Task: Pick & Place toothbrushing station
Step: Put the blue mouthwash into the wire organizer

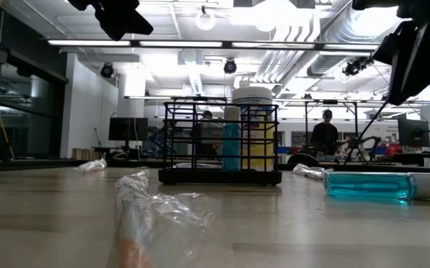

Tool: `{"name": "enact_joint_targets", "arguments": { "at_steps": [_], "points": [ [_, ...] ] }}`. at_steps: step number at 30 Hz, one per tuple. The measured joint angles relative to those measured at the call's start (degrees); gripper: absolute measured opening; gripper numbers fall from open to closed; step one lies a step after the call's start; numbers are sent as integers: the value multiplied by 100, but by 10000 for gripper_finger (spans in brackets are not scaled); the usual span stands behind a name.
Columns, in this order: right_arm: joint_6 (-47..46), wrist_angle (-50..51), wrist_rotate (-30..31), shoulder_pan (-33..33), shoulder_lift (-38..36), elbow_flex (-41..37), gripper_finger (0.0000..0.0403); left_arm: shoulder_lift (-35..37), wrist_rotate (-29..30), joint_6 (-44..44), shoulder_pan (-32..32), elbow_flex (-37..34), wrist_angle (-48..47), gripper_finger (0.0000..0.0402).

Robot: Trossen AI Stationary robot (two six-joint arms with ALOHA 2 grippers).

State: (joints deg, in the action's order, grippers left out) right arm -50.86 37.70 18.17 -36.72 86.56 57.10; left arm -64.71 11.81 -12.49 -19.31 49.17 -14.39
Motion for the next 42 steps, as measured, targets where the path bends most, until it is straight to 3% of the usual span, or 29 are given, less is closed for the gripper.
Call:
{"name": "enact_joint_targets", "arguments": {
  "at_steps": [10, 28, 42],
  "points": [
    [-688, -350, 273, -247, 4, -578, 164, 0, -4, -219, 0, 4, 157, 224],
    [-762, -1555, 264, -246, 7, -1474, 158, -309, -31, -258, 0, 5, 221, 224],
    [-762, -1815, 270, -267, 7, -1604, 158, -497, -28, -256, 0, 4, 305, 224]
  ]
}}
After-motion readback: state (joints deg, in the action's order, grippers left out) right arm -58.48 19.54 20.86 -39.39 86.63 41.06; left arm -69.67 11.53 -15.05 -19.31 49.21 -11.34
